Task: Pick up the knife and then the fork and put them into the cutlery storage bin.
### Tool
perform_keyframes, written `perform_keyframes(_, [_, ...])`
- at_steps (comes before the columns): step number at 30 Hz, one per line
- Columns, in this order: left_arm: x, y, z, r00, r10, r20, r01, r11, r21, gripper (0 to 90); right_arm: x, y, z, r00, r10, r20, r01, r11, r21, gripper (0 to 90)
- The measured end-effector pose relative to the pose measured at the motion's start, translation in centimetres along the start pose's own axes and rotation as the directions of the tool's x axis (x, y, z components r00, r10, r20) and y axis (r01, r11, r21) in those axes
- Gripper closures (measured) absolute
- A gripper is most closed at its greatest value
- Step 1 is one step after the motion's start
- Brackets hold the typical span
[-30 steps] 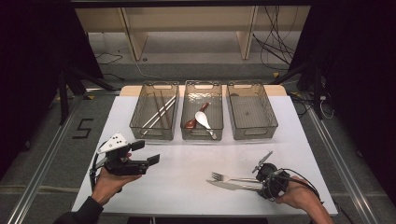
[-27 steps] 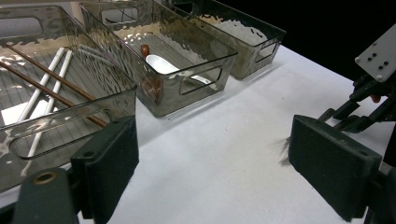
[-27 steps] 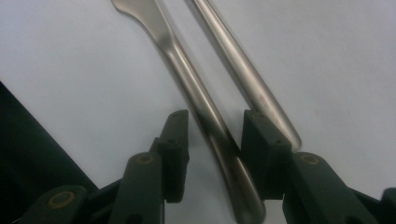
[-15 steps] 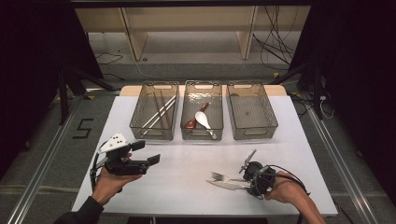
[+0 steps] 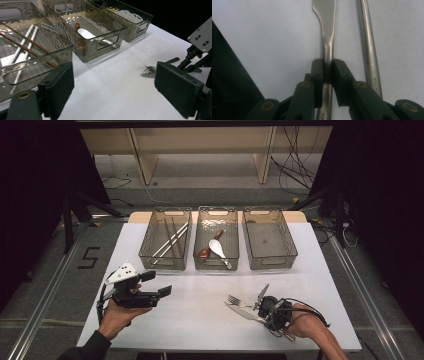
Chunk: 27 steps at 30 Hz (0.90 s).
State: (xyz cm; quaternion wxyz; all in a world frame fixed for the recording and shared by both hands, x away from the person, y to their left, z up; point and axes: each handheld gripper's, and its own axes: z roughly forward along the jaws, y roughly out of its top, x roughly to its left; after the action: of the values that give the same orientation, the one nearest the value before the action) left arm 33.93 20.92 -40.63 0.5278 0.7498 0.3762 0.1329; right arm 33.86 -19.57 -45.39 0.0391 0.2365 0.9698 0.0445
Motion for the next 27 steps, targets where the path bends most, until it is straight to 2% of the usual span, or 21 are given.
perform_keyframes(4, [0.02,-0.01,0.0,1.0,-0.005,-0.002,0.005,1.0,-0.004,15.7,0.05,0.13,-0.01,0.9999,-0.014,0.006,0.014,1.0,0.009,79.7])
perform_keyframes(12, [0.01,0.0,0.02,1.0,0.002,0.0,-0.002,1.0,0.001,15.7,-0.08,0.4,0.06,1.0,0.006,-0.003,-0.006,1.0,-0.005,78.7])
perform_keyframes(17, [0.03,0.0,-0.02,1.0,-0.002,-0.004,0.002,1.0,-0.004,15.7,-0.07,0.44,0.04,1.0,0.003,-0.004,-0.003,1.0,-0.002,80.0])
perform_keyframes(27, [0.09,0.0,-0.13,1.0,0.002,-0.007,-0.002,0.9999,-0.012,15.7,-0.01,0.37,-0.2,1.0,-0.007,-0.001,0.007,0.999,-0.034,80.5])
